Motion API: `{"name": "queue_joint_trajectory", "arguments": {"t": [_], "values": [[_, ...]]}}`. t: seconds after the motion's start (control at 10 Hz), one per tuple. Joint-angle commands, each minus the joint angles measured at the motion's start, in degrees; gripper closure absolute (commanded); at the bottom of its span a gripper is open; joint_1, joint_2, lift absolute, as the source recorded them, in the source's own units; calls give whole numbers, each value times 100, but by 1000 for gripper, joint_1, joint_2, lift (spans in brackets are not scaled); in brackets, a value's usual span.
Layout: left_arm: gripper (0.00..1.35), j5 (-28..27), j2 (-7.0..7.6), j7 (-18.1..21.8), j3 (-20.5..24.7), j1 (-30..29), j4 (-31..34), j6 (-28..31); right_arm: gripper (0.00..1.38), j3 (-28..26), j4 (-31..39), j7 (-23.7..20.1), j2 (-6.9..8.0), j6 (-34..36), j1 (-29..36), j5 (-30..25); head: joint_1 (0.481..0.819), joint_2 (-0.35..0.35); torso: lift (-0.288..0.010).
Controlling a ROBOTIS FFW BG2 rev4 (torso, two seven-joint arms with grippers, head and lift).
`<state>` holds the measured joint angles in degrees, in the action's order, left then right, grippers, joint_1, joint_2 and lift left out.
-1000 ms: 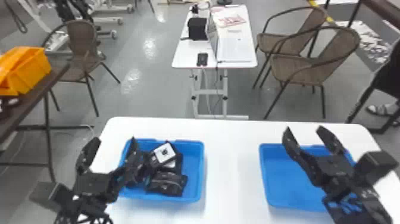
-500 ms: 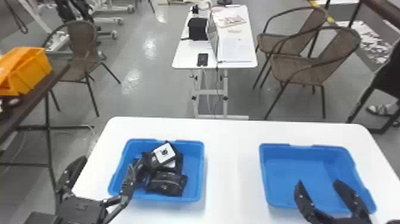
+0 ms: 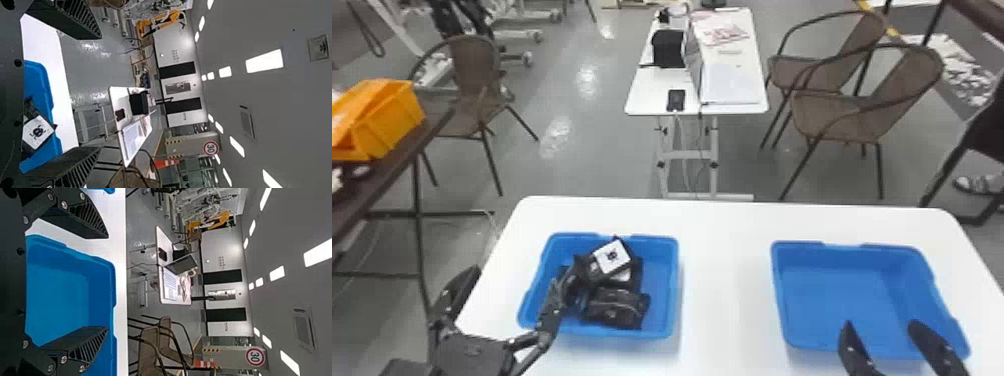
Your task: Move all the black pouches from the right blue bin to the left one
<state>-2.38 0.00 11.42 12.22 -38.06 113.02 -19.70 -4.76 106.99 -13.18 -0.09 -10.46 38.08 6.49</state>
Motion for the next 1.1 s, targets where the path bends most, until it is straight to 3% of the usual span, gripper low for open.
{"name": "queue_joint_trajectory", "arguments": {"t": [0.0,0.5,0.7,1.0], "values": [[-1,115,-15,-61,-79,-17,1,107,213,1,-2,-1,14,-9,-11,11,695,92,0],[-1,502,-15,-122,-229,-8,1,379,213,19,-11,-1,14,-9,-37,-33,695,89,0],[-1,704,-15,-140,-369,53,1,441,213,54,112,8,14,-44,-72,-306,695,84,0],[-1,809,53,-456,-554,0,-8,432,213,62,77,8,14,-44,-64,-279,695,80,0]]}}
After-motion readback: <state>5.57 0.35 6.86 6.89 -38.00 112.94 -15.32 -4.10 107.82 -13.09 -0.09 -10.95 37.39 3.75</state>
